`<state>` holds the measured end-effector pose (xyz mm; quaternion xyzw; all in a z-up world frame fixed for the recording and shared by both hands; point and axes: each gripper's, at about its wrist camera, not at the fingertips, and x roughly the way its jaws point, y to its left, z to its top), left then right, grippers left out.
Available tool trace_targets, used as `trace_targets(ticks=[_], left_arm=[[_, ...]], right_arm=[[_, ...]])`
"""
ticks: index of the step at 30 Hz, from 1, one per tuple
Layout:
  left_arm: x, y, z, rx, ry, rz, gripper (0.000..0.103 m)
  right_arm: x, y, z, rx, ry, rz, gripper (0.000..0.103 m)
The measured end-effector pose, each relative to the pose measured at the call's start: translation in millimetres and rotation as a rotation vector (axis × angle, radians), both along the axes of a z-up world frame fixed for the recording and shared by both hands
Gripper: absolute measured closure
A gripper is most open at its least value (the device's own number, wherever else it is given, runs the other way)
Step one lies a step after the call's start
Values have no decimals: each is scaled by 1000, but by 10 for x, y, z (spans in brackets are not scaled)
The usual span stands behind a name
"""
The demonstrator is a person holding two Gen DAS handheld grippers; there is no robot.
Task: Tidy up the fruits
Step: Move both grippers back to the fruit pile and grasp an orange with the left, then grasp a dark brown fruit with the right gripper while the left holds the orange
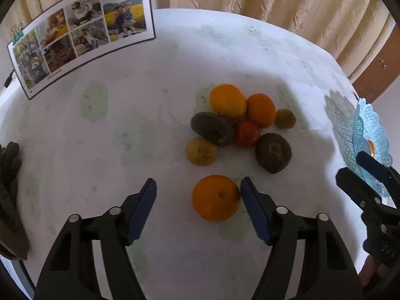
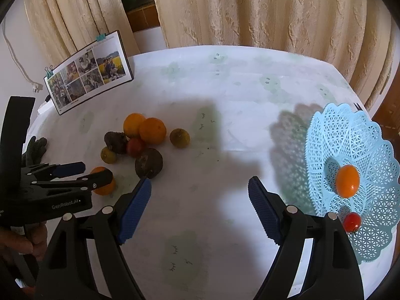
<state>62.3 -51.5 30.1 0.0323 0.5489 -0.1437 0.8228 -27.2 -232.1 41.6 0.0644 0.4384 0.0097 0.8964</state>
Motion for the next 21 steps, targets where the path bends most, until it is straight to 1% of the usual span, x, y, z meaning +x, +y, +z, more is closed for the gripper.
trace_targets(ticks=[2,4,6,8,18,19,21], left_arm=[[-5,-2,-17,-13,6,-14,41],[-7,10,-16,-39,10,-23,46],[-15,17,-5,-62,14,-31,56],[-33,24,22,-80,12,-44,62],[-82,228,84,-95,15,-12,63],[-92,249,92,-95,13,-10,63],[-107,261,99,-90,11,-9,63]], right_arm=[[38,43,-10,-2,3,3,22],[80,91,-16,-1,2,10,22],[130,142,-31,4,3,21,22],[195,201,-53,16,6,33,22],[491,449,-184,24,29,97,22],[526,470,-209,28,36,106,23],[574,508,-265,31,51,120,30]])
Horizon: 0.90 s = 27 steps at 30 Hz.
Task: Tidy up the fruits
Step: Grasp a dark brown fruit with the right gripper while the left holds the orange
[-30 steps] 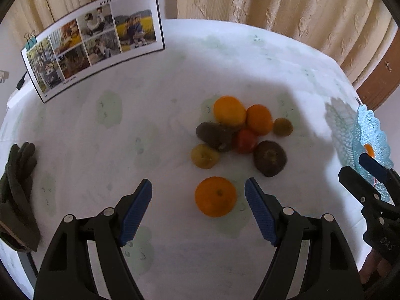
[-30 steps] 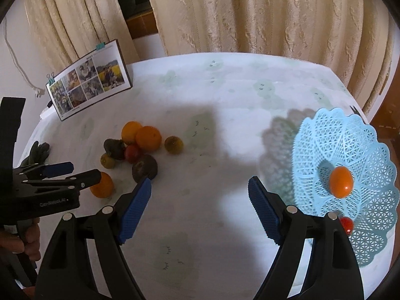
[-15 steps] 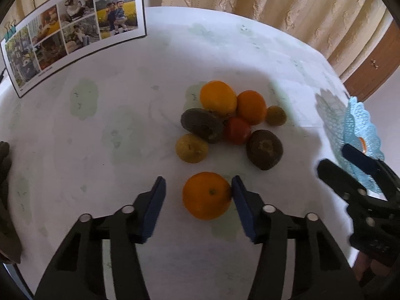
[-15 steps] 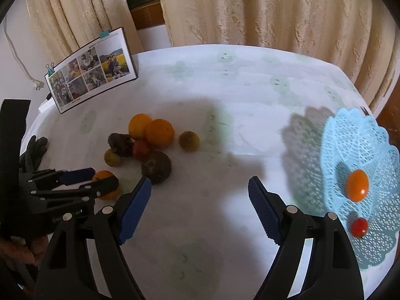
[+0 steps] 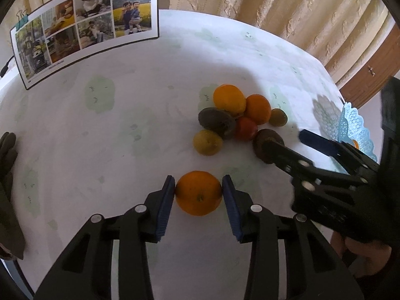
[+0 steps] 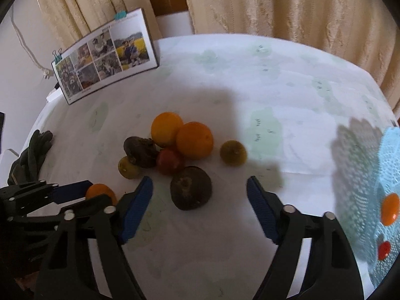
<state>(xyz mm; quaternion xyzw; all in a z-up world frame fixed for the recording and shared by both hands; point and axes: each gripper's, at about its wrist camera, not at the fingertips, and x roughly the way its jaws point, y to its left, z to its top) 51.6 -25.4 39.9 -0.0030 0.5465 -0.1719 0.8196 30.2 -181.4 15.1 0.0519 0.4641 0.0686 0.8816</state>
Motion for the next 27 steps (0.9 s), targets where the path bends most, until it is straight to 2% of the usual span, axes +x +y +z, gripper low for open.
trace_targets(ticks=[4,6,9,15,27], left_arm=[[-25,53,-12,6,6,8,63],[-30,72,-19,8,8,12,63],[-29,69,-23,13,7,14,63],[-27,36,-49,22,0,20,62],[-37,-23,-156,53,18,58,63]], right_arm=[[84,65,-125,4,41,20,49],[96,90,-151,-11,40,24,53],[111,107,-149,-17,41,38,64],[-2,-36,-10,9,17,10,64],[-422,-634,415,57,-86,-117,64]])
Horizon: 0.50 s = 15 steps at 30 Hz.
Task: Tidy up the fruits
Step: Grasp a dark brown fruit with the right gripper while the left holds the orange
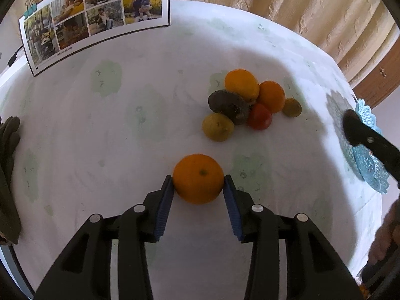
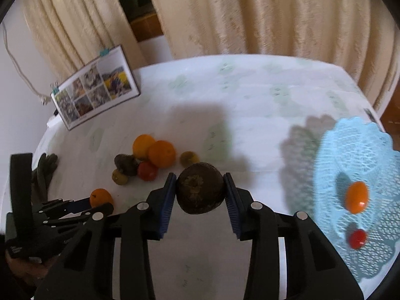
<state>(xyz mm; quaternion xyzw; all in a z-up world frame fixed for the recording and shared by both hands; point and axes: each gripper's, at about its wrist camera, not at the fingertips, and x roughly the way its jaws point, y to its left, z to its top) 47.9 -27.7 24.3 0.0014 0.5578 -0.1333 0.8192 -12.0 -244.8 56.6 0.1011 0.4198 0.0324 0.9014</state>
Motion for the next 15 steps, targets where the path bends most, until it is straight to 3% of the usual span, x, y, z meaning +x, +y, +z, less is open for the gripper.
trace_targets(ticks=[7,15], left_arm=[[-60,-92,93,9,-20,6,63],[-170,-473,301,5,-56,-52,63]], right_arm=[[-295,-384,182,12,-51,-77,64],[-706,-873,210,5,-53,-167,64]])
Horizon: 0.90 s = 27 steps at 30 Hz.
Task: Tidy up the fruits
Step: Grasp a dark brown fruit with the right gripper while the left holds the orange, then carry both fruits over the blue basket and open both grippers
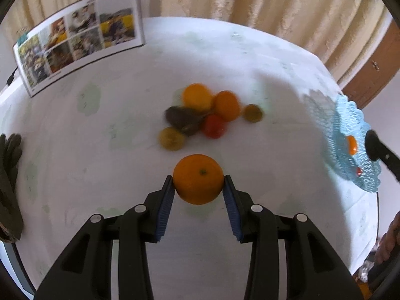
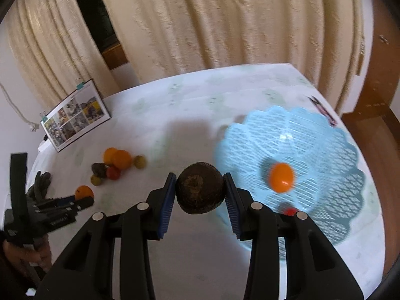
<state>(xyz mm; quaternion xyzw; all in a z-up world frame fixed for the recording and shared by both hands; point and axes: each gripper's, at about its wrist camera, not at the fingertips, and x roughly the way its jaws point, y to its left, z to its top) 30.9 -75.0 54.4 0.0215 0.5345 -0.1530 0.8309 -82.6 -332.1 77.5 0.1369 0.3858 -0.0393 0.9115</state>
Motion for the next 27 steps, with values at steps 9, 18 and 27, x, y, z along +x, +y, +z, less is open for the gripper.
trace_targets(ticks=[9,18,27], left_arm=[[-141,-643,217,-20,-39,-106,63],[-251,-1181,320,-35,-60,-186,63],[-327,-1606,369,-49,-70,-255,63]], right_arm=[[-329,-544,-59,-10,13,-112,64],[-526,-965,-126,-11,23,-184,60],[-672,-1121,-78,-11,-1,-200,49]])
